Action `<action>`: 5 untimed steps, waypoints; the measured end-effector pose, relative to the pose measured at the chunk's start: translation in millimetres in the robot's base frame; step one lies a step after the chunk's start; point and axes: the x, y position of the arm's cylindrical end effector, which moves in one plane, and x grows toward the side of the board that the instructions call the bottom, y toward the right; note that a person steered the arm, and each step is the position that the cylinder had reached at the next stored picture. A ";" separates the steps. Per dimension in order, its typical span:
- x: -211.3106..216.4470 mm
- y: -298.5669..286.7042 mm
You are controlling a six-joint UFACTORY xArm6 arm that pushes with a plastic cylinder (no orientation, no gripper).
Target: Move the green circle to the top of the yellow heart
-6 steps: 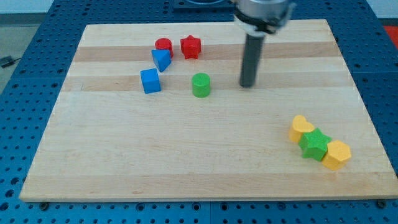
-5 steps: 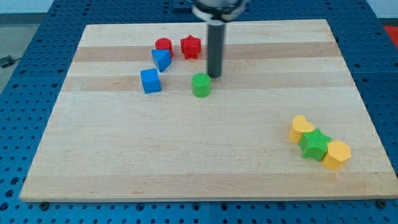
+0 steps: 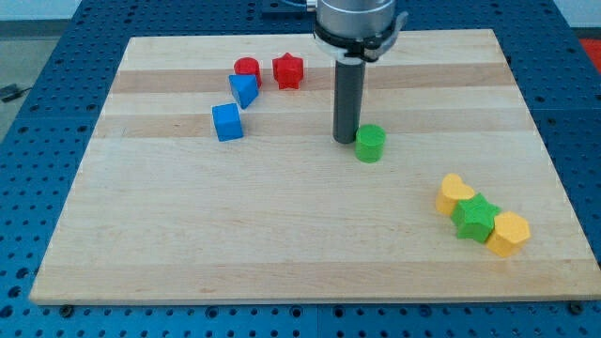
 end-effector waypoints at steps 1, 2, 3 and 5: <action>11.9 27.6; 14.3 56.9; 18.2 83.7; 40.7 115.4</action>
